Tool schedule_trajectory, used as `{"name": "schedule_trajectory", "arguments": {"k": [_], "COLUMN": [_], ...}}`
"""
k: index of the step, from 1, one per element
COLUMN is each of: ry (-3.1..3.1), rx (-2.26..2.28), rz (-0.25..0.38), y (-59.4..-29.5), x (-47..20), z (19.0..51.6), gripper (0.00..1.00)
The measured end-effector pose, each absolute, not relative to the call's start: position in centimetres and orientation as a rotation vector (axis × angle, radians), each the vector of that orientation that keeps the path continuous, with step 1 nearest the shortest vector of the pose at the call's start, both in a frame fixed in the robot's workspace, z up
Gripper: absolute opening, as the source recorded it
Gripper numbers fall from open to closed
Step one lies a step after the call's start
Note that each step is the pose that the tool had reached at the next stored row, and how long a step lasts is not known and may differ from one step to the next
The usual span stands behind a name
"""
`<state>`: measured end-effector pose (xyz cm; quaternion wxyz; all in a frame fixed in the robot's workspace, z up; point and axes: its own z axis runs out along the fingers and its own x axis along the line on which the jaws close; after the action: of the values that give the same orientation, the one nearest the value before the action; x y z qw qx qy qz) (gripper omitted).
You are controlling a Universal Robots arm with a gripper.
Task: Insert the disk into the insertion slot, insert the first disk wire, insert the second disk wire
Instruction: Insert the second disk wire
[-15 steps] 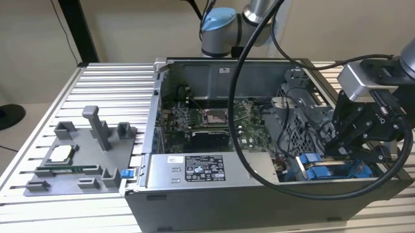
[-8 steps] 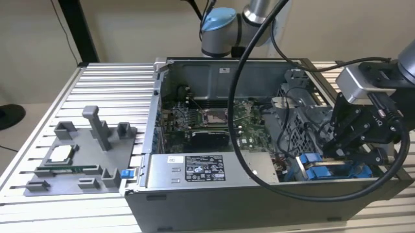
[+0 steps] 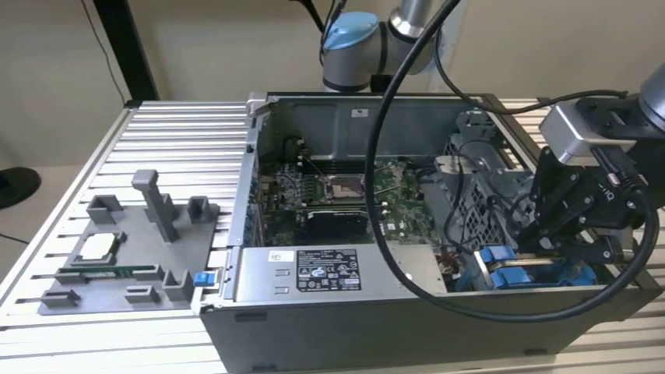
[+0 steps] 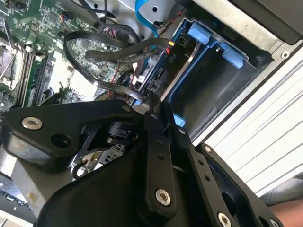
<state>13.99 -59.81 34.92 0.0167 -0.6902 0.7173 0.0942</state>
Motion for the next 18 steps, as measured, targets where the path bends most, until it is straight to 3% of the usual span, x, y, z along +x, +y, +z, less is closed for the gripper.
{"name": "schedule_trajectory", "arguments": {"k": [12,18], "ry": [2.197,2.195], "rx": [-2.127,-2.127], "rz": [0.173,0.156], "y": [-58.5,-58.5], "x": [14.1,14.1], "z": [34.8,34.6], "gripper": [0.00,0.00]}}
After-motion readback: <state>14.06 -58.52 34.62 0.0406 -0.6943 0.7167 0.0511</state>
